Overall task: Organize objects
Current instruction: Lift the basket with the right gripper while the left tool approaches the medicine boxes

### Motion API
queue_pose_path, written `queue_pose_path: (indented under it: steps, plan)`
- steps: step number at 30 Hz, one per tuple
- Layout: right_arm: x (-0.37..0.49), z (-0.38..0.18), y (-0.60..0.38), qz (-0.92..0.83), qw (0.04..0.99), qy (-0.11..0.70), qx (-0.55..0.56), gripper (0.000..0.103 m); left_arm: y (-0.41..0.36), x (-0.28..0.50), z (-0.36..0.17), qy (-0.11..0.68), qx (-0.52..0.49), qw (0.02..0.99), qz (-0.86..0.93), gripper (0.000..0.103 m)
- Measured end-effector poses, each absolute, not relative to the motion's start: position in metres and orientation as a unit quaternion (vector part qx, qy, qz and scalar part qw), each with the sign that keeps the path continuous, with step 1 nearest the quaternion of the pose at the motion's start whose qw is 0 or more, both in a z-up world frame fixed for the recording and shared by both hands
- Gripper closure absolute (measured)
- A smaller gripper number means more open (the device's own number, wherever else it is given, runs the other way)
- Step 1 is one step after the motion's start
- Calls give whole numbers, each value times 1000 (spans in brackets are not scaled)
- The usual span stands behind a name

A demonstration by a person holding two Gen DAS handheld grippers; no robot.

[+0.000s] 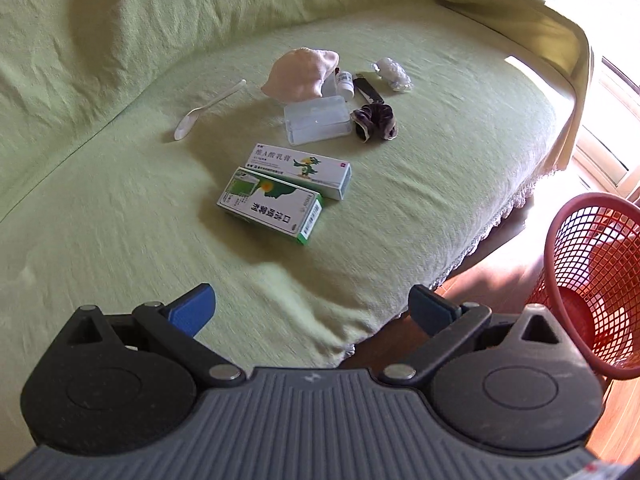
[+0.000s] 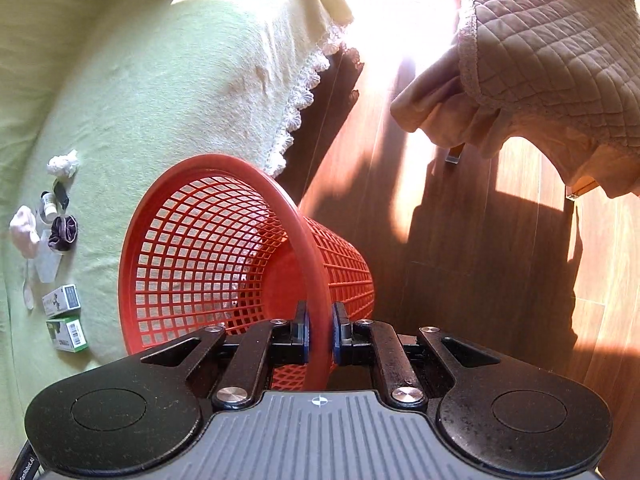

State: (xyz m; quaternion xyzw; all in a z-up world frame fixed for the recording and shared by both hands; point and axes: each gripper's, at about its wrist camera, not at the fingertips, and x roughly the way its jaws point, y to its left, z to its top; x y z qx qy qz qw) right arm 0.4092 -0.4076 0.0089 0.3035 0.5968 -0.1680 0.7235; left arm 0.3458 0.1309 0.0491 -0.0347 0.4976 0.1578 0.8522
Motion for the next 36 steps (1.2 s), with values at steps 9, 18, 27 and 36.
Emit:
queue_pose_path:
  steps: [9,18,27,36]
  plan:
    - [455,6,-335,-221,717,598,282,96,208,400,25,518,5,851,86,2]
    - [488,-3,-282,-249,718,603,245,96,246,434,2,540,34,841,34,1]
    - [498,0,-267,-271,717,600,230,96,260,464,-34,577,31,816,-12,1]
    - [500,2,-255,-288,708,602,229,96,264,472,-43,594,32,801,-64,1]
